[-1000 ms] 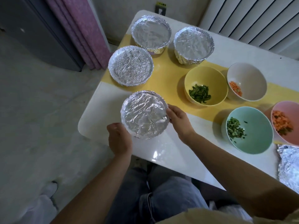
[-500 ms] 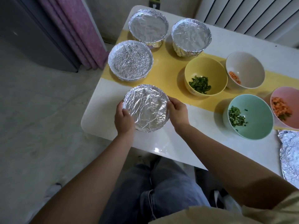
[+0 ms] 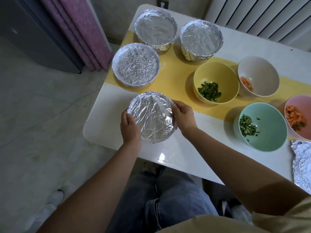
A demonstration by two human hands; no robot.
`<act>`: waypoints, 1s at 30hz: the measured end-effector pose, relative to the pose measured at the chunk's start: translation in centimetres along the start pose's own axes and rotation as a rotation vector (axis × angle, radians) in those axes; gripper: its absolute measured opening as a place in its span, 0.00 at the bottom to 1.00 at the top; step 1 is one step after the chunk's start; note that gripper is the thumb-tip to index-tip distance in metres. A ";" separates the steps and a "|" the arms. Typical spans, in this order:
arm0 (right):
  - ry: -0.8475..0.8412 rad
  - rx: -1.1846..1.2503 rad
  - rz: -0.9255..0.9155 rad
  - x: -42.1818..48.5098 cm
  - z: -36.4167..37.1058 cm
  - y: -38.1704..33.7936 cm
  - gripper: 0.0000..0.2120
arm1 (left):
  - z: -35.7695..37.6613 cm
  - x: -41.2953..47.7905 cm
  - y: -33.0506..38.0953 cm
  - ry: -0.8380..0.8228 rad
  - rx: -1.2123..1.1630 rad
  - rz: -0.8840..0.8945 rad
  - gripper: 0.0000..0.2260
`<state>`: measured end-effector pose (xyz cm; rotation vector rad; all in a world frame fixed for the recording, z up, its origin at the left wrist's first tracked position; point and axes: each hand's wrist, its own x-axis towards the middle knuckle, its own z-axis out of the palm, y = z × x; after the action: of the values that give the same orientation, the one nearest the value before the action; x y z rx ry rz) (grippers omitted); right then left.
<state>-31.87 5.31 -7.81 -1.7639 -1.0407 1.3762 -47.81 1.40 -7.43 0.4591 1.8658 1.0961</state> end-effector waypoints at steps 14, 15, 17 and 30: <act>-0.211 0.107 0.060 0.7 0.0 -0.3 0.10 | 0.0 0.8 -0.7 -0.013 -0.065 -0.057 0.12; -0.223 0.112 0.062 0.9 0.0 -0.2 0.09 | 0.0 0.7 -0.6 -0.016 -0.070 -0.055 0.10; -0.258 0.121 0.079 1.1 -0.3 -0.4 0.09 | 0.1 0.7 -0.5 -0.036 -0.062 -0.048 0.11; -0.200 0.333 0.152 3.3 -4.3 -0.8 0.11 | 4.5 1.8 1.5 -0.174 0.022 0.004 0.11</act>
<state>-27.42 8.51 -7.62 -1.5062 -0.7339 1.7379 -45.16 5.68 -7.99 0.5539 1.7258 1.0065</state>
